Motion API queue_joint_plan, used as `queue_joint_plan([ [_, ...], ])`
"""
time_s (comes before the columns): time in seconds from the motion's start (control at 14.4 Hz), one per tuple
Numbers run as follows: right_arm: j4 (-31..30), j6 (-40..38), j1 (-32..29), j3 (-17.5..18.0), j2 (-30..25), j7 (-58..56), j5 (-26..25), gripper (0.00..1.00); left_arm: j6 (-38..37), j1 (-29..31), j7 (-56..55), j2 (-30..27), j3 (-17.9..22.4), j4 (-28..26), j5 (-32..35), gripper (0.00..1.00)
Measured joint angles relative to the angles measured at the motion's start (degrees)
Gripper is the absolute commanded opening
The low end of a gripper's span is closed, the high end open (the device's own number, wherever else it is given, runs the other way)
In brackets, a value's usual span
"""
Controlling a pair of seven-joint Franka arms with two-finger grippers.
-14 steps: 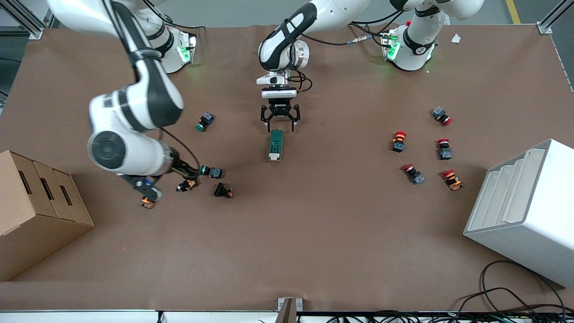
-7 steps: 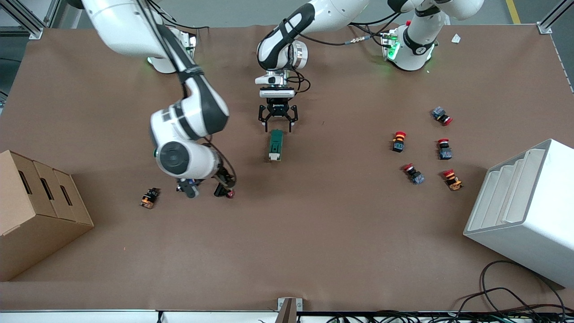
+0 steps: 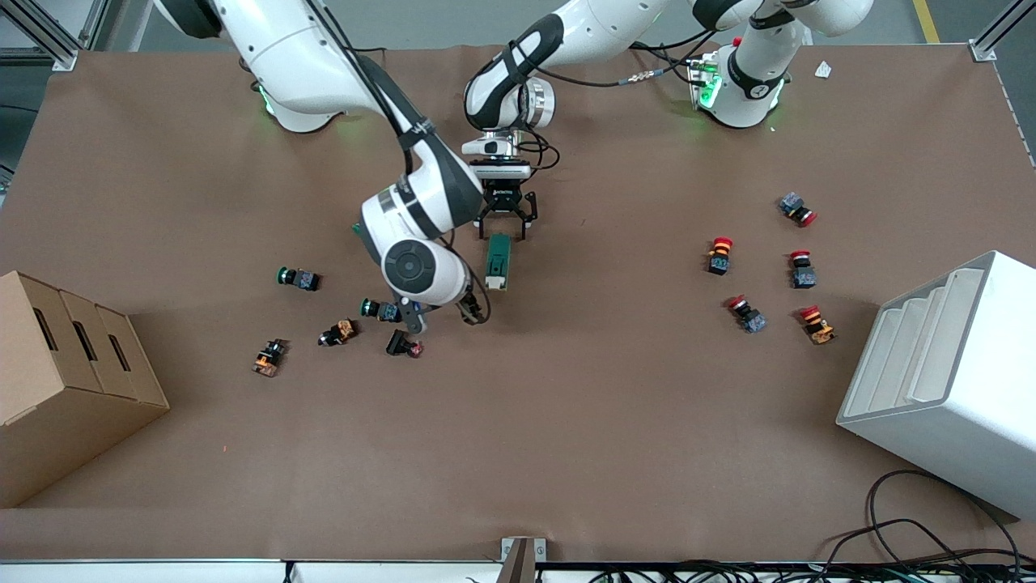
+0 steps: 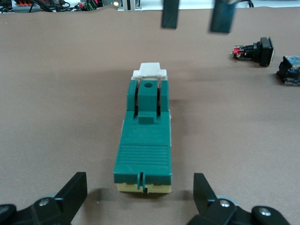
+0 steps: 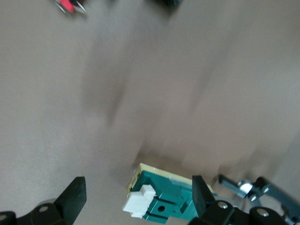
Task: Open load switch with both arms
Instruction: 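Press the white handle down with the right gripper while the left gripper holds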
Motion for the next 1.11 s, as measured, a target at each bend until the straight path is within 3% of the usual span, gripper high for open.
queue_joint_plan([
  [1.11, 0.1, -0.1, 3.5, -0.1, 4.1, 7.4, 0.2, 1.00, -1.8, -1.8, -4.0, 0.7, 0.2, 0.3, 0.5, 1.00],
])
